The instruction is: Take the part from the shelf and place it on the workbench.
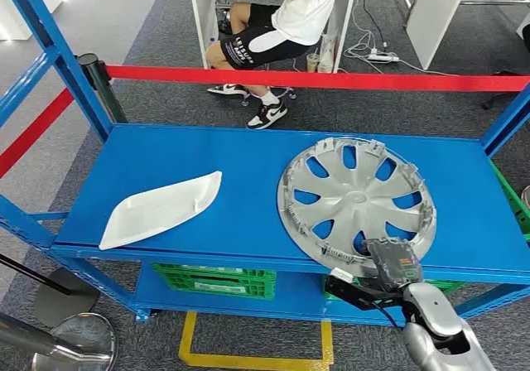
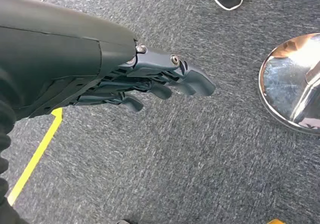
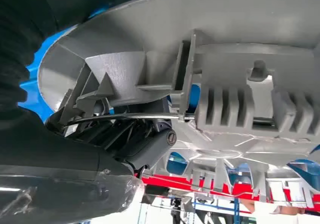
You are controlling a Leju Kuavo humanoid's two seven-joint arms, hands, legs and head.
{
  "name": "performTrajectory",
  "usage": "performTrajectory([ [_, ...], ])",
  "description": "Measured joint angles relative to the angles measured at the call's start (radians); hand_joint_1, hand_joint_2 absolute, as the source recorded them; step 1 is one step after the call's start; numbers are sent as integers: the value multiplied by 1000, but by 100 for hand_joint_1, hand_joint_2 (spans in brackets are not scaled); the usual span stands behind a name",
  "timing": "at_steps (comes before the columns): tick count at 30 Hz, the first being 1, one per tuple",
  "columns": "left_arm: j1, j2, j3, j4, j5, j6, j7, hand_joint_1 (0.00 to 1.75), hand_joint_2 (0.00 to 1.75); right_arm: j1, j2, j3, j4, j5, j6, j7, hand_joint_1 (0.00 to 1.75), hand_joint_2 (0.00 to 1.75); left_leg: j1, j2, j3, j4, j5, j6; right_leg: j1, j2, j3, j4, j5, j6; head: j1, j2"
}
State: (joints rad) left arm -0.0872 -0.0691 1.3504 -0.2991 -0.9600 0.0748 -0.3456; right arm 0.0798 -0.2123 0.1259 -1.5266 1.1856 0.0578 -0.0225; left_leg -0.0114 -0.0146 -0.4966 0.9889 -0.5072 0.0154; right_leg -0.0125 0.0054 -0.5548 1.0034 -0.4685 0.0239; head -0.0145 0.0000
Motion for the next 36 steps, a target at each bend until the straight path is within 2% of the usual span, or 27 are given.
performTrajectory([
  [2,1,-1,1,0,4,2,-1,0,175,23,-1,0,-26,-4,-5,-3,175,175,0,0,-1,0,0,0,0,0,-1,0,0,0,0,0],
  [8,5,-10,7,0,19,10,-2,0,175,175,-26,11,-193,-8,-56,-1,175,175,0,0,-7,0,-1,1,0,0,-6,0,-2,-1,0,0],
  [12,6,-17,12,0,28,11,-2,0,175,252,-41,37,-310,16,-139,10,175,175,1,0,-11,0,-2,1,0,1,-9,1,-2,-1,0,0],
  [13,6,-19,13,0,28,12,-2,0,175,263,-42,45,-337,26,-168,10,164,175,1,0,-11,0,-2,1,0,1,-10,1,-2,-1,0,0],
  [15,6,-24,14,0,29,12,-2,0,175,274,-40,63,-387,50,-232,4,83,175,1,0,-11,0,-2,1,1,1,-10,1,-2,-1,0,0],
  [16,6,-27,15,0,29,11,-1,0,175,276,-37,72,-409,61,-261,0,81,175,1,0,-11,0,-2,1,1,1,-10,1,-2,-1,0,0],
  [17,6,-29,15,0,29,10,-1,0,175,277,-32,81,-429,69,-281,-3,89,175,1,0,-11,0,-2,1,1,1,-10,1,-2,-1,0,0],
  [19,5,-34,17,0,30,6,-1,0,175,278,-22,95,-457,78,-300,-6,168,175,1,0,-11,0,-2,1,1,1,-10,1,-2,-1,0,0],
  [22,5,-39,21,0,30,2,-1,0,175,278,-10,106,-476,74,-302,-7,175,175,1,0,-11,0,-2,1,1,1,-10,1,-2,-1,0,0],
  [36,4,-47,24,0,29,-3,-1,0,175,284,16,111,-483,73,-301,-25,175,175,1,0,-11,0,-2,1,1,1,-10,1,-2,-1,0,0],
])
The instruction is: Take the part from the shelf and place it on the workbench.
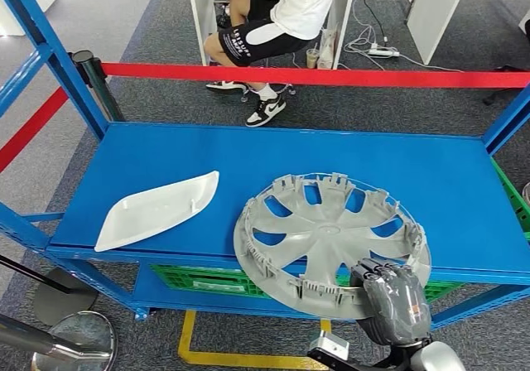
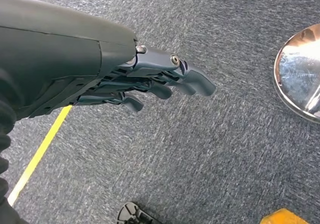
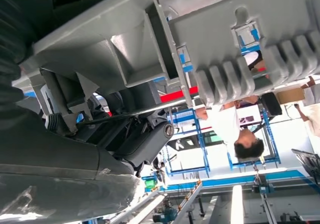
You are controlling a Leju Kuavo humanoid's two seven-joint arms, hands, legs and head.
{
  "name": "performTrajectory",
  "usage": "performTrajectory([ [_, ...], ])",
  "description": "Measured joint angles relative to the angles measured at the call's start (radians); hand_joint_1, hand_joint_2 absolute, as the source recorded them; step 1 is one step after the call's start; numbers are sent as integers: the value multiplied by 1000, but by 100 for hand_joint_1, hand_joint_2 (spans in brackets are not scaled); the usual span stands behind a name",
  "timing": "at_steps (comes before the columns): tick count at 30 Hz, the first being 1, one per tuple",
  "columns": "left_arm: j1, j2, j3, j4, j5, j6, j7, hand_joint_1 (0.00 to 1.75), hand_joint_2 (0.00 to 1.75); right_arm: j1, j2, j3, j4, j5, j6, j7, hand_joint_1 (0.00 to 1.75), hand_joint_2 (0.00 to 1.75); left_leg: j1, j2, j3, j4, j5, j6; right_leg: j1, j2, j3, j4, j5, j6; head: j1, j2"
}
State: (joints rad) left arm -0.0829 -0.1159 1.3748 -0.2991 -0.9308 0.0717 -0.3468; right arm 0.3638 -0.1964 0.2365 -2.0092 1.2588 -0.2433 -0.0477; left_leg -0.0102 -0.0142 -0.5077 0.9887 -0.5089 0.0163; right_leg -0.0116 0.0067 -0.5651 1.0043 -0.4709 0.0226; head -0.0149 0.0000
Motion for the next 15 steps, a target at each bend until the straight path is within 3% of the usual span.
performTrajectory([
  [15,2,0,-2,0,-13,-73,-34,0,175,8,24,0,-5,13,-56,-19,175,175,0,0,0,0,0,0,0,0,0,0,0,0,0,0],
])
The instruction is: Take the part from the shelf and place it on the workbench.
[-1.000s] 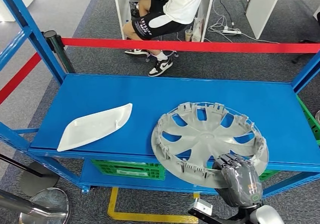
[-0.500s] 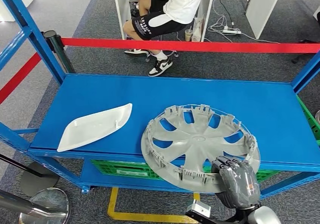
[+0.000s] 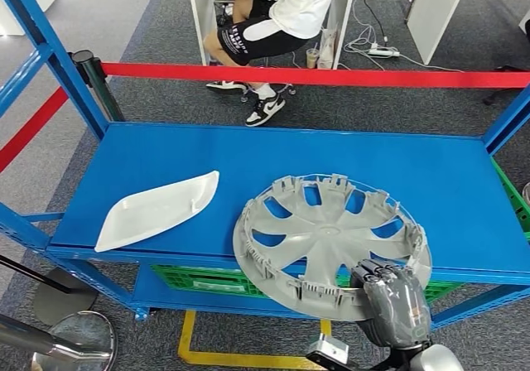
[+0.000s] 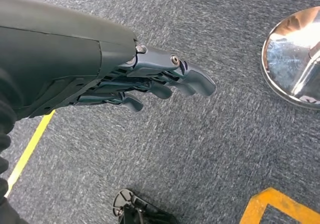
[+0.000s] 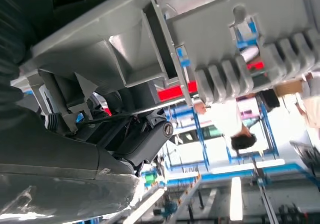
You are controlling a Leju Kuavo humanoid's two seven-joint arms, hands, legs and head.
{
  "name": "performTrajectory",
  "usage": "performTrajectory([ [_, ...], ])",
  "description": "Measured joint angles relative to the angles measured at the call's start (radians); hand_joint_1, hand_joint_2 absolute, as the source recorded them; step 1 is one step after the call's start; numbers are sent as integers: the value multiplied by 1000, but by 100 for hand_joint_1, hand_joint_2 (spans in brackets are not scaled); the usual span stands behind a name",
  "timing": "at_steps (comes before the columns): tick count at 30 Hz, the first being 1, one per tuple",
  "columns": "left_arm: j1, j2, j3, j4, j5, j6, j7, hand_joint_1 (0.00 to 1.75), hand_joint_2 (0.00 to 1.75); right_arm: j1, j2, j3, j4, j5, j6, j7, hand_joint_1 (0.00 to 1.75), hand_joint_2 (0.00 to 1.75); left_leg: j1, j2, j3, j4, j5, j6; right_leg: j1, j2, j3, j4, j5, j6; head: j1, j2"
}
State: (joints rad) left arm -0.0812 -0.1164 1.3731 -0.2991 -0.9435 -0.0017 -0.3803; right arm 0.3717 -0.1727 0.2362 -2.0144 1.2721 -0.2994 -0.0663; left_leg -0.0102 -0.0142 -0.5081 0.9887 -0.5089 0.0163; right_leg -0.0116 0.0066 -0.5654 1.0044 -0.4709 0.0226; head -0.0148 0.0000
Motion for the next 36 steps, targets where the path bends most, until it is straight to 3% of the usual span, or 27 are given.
performTrajectory([
  [6,1,-2,-15,0,-22,-10,-34,0,175,6,77,-8,-70,-110,-166,-96,175,175,0,0,-1,0,0,0,0,0,-2,0,0,0,0,0],
  [11,0,-2,-24,0,-36,7,-43,0,175,32,170,-27,-154,-288,-225,-239,175,175,0,1,-1,-4,13,16,-3,-1,-5,-4,6,12,-1,0],
  [13,0,-5,-27,0,-41,9,-45,0,175,38,204,-42,-183,-341,-241,-277,175,175,7,4,1,-19,28,23,-1,-1,-23,34,-33,15,3,0],
  [15,0,-8,-28,0,-45,11,-46,0,175,41,227,-56,-202,-367,-251,-295,175,175,9,8,-4,-23,33,25,-2,-1,-67,151,-109,17,7,0],
  [17,1,-8,-31,0,-49,14,-47,0,175,48,246,-69,-214,-397,-252,-318,175,175,9,11,-12,-21,37,22,-4,-2,-103,261,-155,21,9,0],
  [18,1,-8,-32,0,-52,16,-47,0,175,54,257,-77,-218,-420,-250,-337,175,175,10,11,-16,-19,39,19,-6,-3,-97,267,-149,23,9,0],
  [19,1,-8,-35,0,-56,18,-48,0,175,60,270,-87,-224,-450,-245,-362,175,175,11,11,-20,-16,40,17,-8,-4,-72,233,-125,26,9,0],
  [21,1,-7,-40,0,-65,20,-49,0,175,67,299,-106,-236,-506,-232,-415,175,175,13,10,-29,-6,40,7,-12,-4,13,98,-74,32,10,0],
  [23,0,-5,-45,0,-74,22,-50,0,175,71,327,-120,-251,-549,-226,-462,175,175,10,8,-39,8,41,-7,-13,0,61,17,-61,29,11,0],
  [26,2,-1,-50,0,-85,26,-49,0,175,84,360,-134,-268,-592,-228,-508,175,175,10,5,-49,19,45,-23,-11,1,49,14,-59,10,10,0],
  [27,3,-1,-51,0,-89,27,-49,0,175,88,369,-138,-272,-603,-228,-520,175,175,11,6,-56,28,32,-28,-11,0,43,15,-55,1,9,0],
  [29,4,-1,-54,0,-95,28,-48,0,175,97,381,-143,-282,-623,-231,-539,175,175,14,8,-84,96,-37,-38,-12,-4,26,15,-43,-18,5,0],
  [31,4,-1,-58,0,-100,30,-48,0,175,103,389,-148,-290,-640,-235,-555,175,175,14,9,-123,222,-124,-42,-7,-8,7,15,-29,-28,3,0],
  [32,4,0,-60,1,-102,30,-48,0,175,104,392,-151,-293,-647,-237,-561,175,175,14,9,-134,275,-147,-41,-4,-9,-4,16,-21,-31,2,0],
  [33,4,0,-61,1,-102,31,-48,0,175,106,394,-153,-294,-651,-237,-565,175,175,14,9,-130,299,-147,-38,0,-10,-13,16,-13,-33,3,0],
  [34,4,0,-62,2,-102,31,-48,0,175,108,396,-155,-294,-655,-237,-567,175,175,13,9,-111,288,-126,-32,5,-10,-22,16,-6,-34,2,0],
  [36,3,1,-66,2,-102,31,-48,0,175,114,400,-159,-296,-659,-237,-570,175,175,6,9,-28,172,-65,-10,13,-10,-37,16,8,-35,3,0],
])
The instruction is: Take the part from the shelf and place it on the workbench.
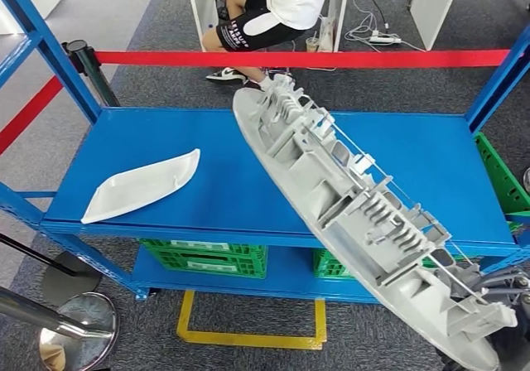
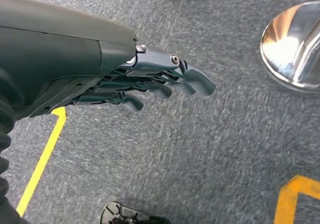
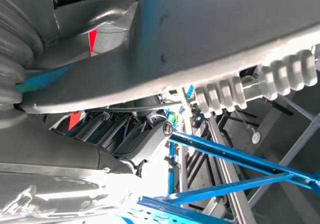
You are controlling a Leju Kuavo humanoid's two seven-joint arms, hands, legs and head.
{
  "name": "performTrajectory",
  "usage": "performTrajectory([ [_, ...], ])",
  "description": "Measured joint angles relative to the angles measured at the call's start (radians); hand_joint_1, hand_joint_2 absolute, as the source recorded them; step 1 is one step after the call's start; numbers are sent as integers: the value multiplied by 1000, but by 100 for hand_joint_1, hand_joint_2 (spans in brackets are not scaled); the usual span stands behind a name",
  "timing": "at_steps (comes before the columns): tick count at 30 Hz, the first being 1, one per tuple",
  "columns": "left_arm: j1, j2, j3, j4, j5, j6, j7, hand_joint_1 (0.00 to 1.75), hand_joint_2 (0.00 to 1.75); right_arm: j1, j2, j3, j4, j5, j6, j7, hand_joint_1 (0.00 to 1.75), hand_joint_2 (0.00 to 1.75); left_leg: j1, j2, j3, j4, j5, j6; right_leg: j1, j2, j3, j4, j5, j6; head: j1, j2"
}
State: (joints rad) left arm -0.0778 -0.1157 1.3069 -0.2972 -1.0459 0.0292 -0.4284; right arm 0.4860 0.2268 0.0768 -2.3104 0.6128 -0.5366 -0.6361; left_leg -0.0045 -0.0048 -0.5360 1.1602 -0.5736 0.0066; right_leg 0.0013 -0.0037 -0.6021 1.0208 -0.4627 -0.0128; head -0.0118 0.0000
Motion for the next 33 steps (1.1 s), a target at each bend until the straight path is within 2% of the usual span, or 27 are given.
performTrajectory([
  [2,-3,3,-3,0,0,0,0,0,175,3,2,-3,-4,-6,2,-3,175,175,-10,1,84,-136,19,23,6,-1,-10,0,13,4,1,0],
  [3,-5,4,-3,1,-1,1,-1,0,175,4,3,-4,-5,-12,4,-7,175,175,-14,1,104,-174,16,29,5,-2,-13,0,21,9,1,0],
  [4,-5,5,-4,1,-1,1,-1,0,175,5,5,-6,-7,-20,7,-10,175,175,-17,1,110,-192,15,30,3,-4,-15,-1,29,15,1,0],
  [6,-4,3,-4,2,-2,2,-1,0,175,8,9,-9,-10,-36,12,-20,175,175,-17,2,100,-205,35,27,-1,-3,-22,0,32,27,0,0],
  [7,-3,2,-5,2,-5,3,-2,0,175,12,10,-13,-12,-46,16,-27,175,175,-15,4,91,-210,47,28,-1,-1,-30,13,12,33,1,0],
  [8,-3,0,-6,2,-9,4,-2,0,175,16,10,-19,-15,-57,20,-34,175,175,-12,6,81,-215,59,29,-1,1,-42,43,-26,39,2,0],
  [10,-3,-6,-10,4,-20,9,-4,0,175,26,10,-39,-21,-81,35,-49,175,175,-11,8,56,-213,78,33,-3,3,-70,152,-124,49,4,0],
  [11,-3,-9,-13,4,-25,12,-4,0,175,31,10,-50,-23,-91,43,-53,175,175,-11,9,42,-211,88,32,-4,3,-79,212,-152,52,5,0],
  [12,-3,-13,-15,5,-29,14,-5,0,175,36,10,-62,-25,-100,51,-55,175,175,-11,13,27,-208,98,32,-4,2,-79,255,-154,56,6,0],
  [13,-3,-18,-18,5,-33,17,-6,0,175,39,10,-73,-25,-106,58,-56,175,175,-11,17,11,-204,107,31,-5,2,-65,268,-133,58,7,0],
  [14,-3,-22,-21,6,-35,19,-7,0,175,42,10,-84,-25,-111,66,-57,175,175,-11,23,-4,-198,114,30,-7,-1,-35,244,-99,59,8,0],
  [15,-4,-25,-24,7,-38,21,-8,0,175,42,11,-94,-25,-116,76,-57,175,175,-11,29,-16,-190,120,28,-8,-10,12,187,-73,62,8,0],
  [16,-3,-28,-26,7,-40,23,-8,0,175,42,12,-104,-26,-120,85,-57,175,175,-12,34,-26,-182,124,25,-8,-27,69,111,-66,63,8,0],
  [17,-3,-30,-28,8,-43,24,-8,0,175,41,14,-114,-27,-124,95,-57,175,175,-15,39,-33,-174,128,20,-7,-40,117,41,-74,60,8,0],
  [18,-4,-31,-30,8,-46,25,-9,0,175,40,17,-122,-28,-127,105,-58,175,175,-17,46,-38,-168,132,16,-5,-49,146,-10,-88,56,9,0],
  [19,-4,-32,-31,8,-48,25,-9,0,175,40,20,-130,-29,-129,113,-58,175,175,-18,53,-42,-164,137,12,-2,-50,155,-36,-99,48,9,0],
  [21,-5,-33,-33,8,-52,26,-11,0,175,40,27,-144,-31,-131,128,-58,175,175,-17,61,-48,-157,139,3,-3,-35,137,-41,-92,28,9,0],
  [22,-5,-33,-34,8,-52,26,-12,0,175,39,31,-150,-31,-132,133,-58,175,175,-15,55,-52,-146,120,-3,-4,-30,128,-42,-84,18,9,0],
  [23,-4,-34,-34,9,-52,26,-13,0,175,39,34,-155,-31,-133,137,-58,175,175,-13,44,-58,-120,80,-11,-6,-24,117,-43,-74,9,8,0],
  [24,-4,-35,-34,9,-52,26,-14,0,175,39,38,-159,-31,-133,140,-58,175,175,-9,31,-67,-77,27,-17,-6,-18,105,-42,-63,2,8,0],
  [26,-4,-37,-35,10,-52,26,-14,0,175,38,42,-165,-31,-134,144,-58,175,175,-5,18,-83,37,-66,-23,-3,-3,79,-39,-38,-4,7,0],
  [27,-5,-37,-35,11,-53,26,-14,0,175,37,43,-169,-31,-133,145,-58,175,175,-4,16,-83,79,-78,-22,-1,6,64,-37,-26,-4,7,0],
  [28,-6,-38,-35,11,-53,26,-14,0,175,36,44,-172,-31,-133,146,-58,175,175,-5,15,-72,94,-64,-18,2,16,48,-33,-13,-4,8,0],
  [29,-7,-39,-35,12,-54,27,-14,0,175,36,44,-175,-31,-132,147,-58,175,175,-6,10,-47,76,-34,-11,4,26,29,-30,-2,-3,7,0],
  [30,-8,-39,-36,12,-55,27,-14,0,175,36,44,-179,-31,-132,147,-58,175,175,-8,-2,-8,27,1,0,6,37,14,-26,9,-2,8,0],
  [31,-9,-38,-36,12,-55,27,-14,0,175,35,44,-181,-31,-132,147,-58,175,175,-11,-23,40,-43,20,14,9,47,0,-24,20,-1,8,0],
  [33,-10,-37,-36,12,-55,28,-15,0,175,33,44,-185,-31,-132,148,-58,175,175,-16,-59,115,-170,23,32,9,65,-18,-23,44,4,9,0],
])
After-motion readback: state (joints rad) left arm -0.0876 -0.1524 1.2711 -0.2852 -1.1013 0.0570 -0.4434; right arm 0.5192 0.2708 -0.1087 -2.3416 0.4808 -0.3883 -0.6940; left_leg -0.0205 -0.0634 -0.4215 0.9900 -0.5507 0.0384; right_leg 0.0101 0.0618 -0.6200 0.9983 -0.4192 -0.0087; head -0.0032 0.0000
